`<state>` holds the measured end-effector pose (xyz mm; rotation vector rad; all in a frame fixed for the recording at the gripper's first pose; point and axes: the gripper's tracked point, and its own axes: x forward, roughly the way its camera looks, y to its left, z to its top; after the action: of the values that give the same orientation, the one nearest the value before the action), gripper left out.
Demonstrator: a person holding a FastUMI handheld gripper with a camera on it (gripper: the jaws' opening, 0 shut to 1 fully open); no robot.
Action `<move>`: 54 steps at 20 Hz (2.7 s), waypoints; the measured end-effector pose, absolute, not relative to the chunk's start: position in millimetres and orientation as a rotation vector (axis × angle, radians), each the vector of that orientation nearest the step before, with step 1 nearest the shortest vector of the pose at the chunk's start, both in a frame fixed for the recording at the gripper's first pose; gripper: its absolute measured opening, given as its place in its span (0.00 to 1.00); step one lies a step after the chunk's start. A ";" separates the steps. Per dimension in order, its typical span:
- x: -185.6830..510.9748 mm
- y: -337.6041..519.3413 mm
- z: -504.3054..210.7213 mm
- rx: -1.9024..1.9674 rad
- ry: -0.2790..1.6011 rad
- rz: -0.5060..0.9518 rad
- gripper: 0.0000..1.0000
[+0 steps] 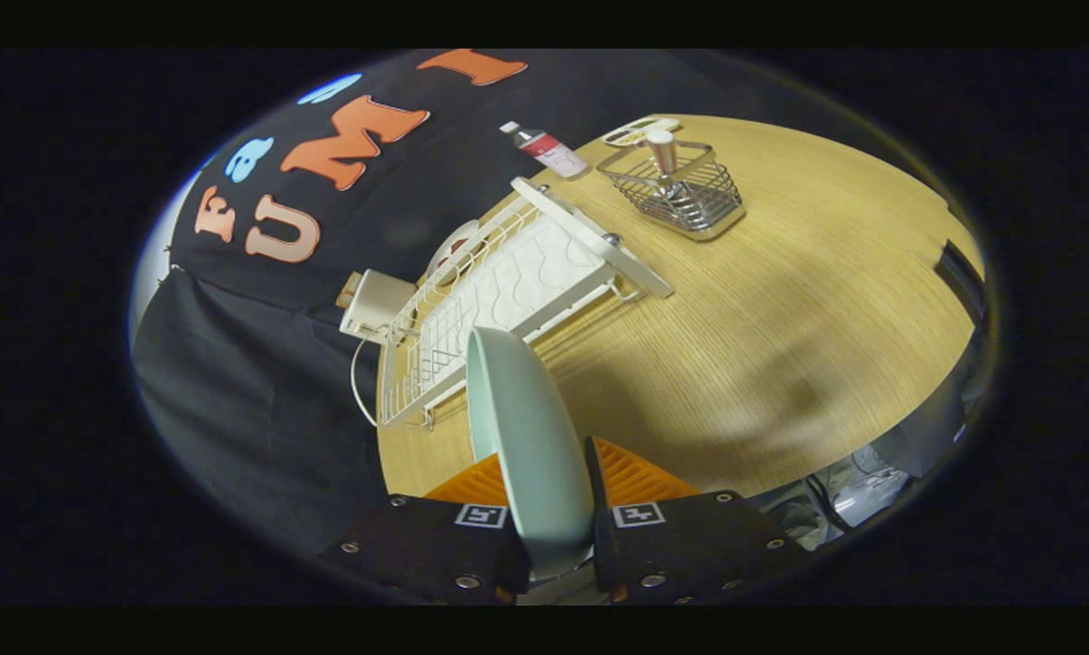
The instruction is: Take the plate from the dish rack, then take the spoon from the basket and place it into the plate.
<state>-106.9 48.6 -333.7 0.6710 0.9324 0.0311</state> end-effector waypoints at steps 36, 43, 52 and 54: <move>-51.4 -117.5 -274.0 0.144 0.721 -0.258 0.99; -5.4 -129.0 -223.0 0.029 0.540 -0.248 0.99; 35.1 -122.9 -225.8 -0.146 0.408 -0.158 0.88; 40.7 -120.8 -236.2 -0.153 0.413 -0.130 0.80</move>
<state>40.7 -120.8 -236.2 -0.1535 0.4127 -0.1300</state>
